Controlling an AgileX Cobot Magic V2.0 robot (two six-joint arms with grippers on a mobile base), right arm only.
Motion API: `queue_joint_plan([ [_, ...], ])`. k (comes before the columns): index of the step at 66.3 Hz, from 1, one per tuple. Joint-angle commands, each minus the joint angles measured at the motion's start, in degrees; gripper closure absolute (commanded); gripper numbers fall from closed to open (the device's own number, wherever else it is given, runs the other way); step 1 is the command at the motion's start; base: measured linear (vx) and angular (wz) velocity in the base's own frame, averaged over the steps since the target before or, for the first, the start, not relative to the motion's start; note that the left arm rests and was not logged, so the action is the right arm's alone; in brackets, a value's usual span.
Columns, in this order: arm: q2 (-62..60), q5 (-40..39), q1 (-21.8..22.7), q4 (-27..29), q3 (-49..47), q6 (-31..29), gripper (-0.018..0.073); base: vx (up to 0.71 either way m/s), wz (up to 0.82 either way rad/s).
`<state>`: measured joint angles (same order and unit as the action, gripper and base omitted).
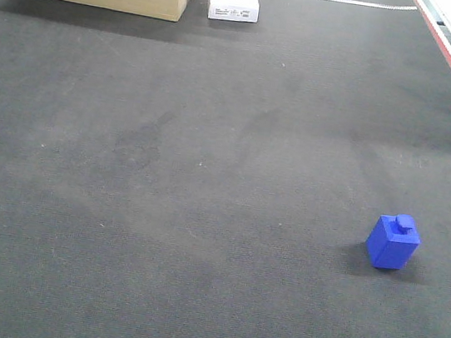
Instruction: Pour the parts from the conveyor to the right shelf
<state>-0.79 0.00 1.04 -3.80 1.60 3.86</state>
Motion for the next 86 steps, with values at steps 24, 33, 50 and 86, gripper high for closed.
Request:
queue_joint_plan([
  [24,-0.36,-4.42,0.06,-0.37,1.03,-0.25,0.0568,0.00,0.00],
  [33,-0.36,-4.42,0.06,-0.37,1.03,-0.25,0.0568,0.00,0.00],
  [50,-0.36,-4.42,0.06,-0.37,1.03,-0.25,0.0568,0.00,0.00],
  [86,-0.36,-4.57,0.06,-0.37,1.03,-0.25,0.0568,0.00,0.00],
])
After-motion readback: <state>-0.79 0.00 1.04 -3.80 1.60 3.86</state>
